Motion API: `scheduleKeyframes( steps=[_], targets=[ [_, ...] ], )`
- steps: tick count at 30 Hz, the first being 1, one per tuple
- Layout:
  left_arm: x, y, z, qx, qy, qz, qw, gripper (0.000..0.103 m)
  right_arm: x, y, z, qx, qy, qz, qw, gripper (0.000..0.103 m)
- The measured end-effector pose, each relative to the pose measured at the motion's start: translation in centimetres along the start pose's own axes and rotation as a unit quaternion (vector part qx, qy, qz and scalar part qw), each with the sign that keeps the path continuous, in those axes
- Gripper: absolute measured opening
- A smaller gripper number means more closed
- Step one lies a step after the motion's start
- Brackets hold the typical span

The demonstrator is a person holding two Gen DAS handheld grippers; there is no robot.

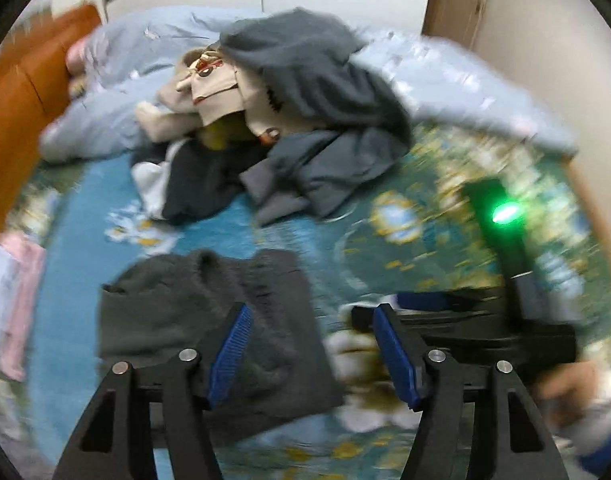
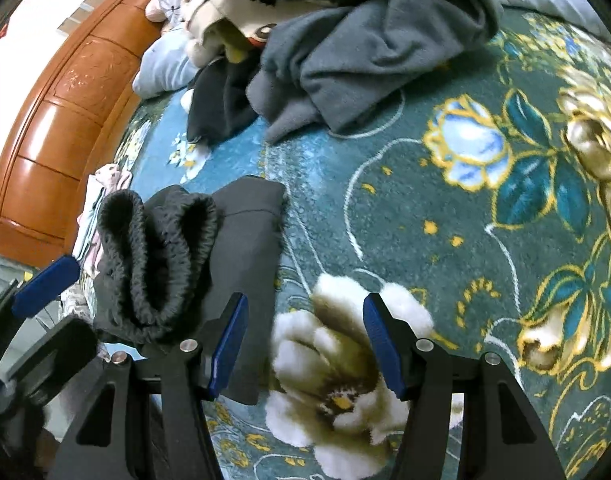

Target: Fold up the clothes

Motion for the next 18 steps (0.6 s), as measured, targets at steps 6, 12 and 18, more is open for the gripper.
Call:
scheduleKeyframes(
  steps=[6, 12, 18],
  targets=[
    [11.8, 0.8, 4.4, -0.059, -0.045, 0.181, 0.9807, 0.068, 3.3, -0.7, 2.0, -0.016, -0.032, 0.039, 0.999, 0.061],
    [17.8, 3.5, 3.3, -0.048, -0.084, 0.291, 0.9517, 0.068, 9.3, -1.9, 0.7, -0.004, -0.089, 0.088, 0.992, 0.061],
    [18.5, 6.0, 0.3, -0.034, -0.043, 0.335, 0.9407, 0.068, 14.3, -1.9, -2.2, 0.026, -0.11, 0.116, 0.987, 0.061]
  ],
)
Point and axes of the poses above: each gripper's, at about its wrist camera, not at the fingertips, and z roughly against the way its jaws point, x to its left, y to its underside, the point moved 1 cm from there along -z, roughly the way its jaws point, and after that the axes turned 2 degrees about -z, right-handed, at the moved point
